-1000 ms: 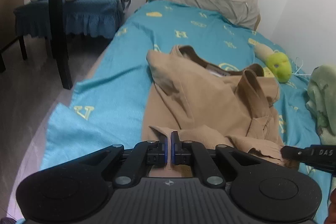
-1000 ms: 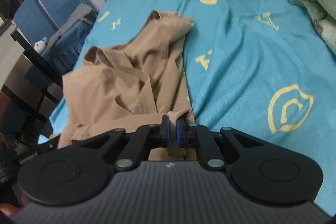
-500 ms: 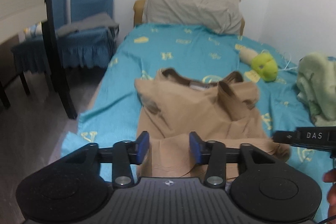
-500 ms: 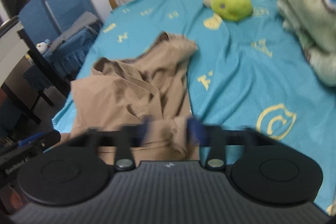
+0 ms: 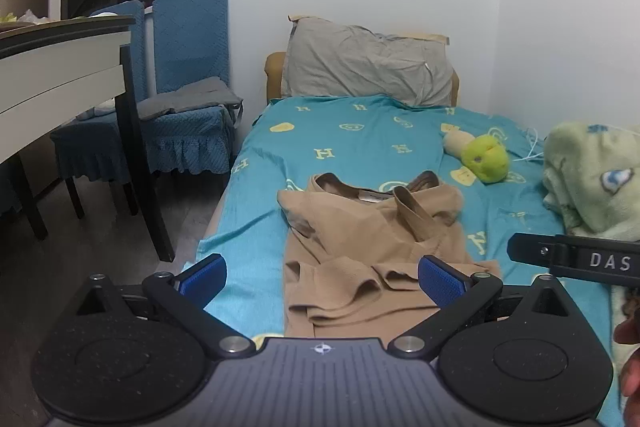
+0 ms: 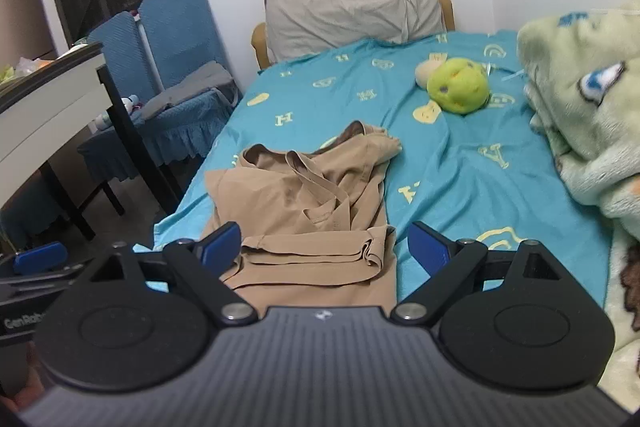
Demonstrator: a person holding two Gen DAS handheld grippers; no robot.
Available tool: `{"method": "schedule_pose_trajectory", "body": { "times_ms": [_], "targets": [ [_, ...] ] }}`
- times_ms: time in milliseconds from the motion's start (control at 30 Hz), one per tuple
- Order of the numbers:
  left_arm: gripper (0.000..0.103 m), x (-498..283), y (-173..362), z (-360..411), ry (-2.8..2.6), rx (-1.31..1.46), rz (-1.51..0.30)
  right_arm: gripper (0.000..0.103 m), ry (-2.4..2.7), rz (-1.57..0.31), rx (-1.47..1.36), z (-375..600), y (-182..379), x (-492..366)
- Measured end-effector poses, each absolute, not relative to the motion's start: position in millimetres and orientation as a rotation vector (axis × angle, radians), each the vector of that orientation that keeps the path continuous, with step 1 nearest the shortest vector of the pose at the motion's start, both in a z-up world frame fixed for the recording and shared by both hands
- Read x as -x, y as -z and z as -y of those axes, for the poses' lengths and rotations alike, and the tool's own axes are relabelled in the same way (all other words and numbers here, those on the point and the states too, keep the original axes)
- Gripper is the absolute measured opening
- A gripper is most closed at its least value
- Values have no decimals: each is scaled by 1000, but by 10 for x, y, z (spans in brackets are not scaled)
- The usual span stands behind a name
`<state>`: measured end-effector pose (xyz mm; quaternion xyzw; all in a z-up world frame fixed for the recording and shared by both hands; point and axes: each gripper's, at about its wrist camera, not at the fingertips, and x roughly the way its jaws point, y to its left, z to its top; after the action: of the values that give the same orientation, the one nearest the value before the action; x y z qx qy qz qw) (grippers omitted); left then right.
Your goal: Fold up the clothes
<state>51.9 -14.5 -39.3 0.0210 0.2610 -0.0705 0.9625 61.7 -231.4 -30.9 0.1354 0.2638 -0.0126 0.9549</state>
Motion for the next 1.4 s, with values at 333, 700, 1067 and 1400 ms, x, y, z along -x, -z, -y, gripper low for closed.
{"method": "schedule_pose_trajectory", "body": {
  "times_ms": [333,700,1067,1400],
  "targets": [
    [103,-325,429,120,143,-4,-580,92,39,-517,-266,2309,286,-483],
    [103,-701,977,-304,126,438,-998,92,59,-567,-234,2244,404,-587],
    [102,-825,1466,-556,36,699,-1164,92,82,-614,-236,2244,511,-630],
    [99,-817,1396,-557,93,774,-1038,92,102,-649,-273,2308,584,-671]
  ]
}}
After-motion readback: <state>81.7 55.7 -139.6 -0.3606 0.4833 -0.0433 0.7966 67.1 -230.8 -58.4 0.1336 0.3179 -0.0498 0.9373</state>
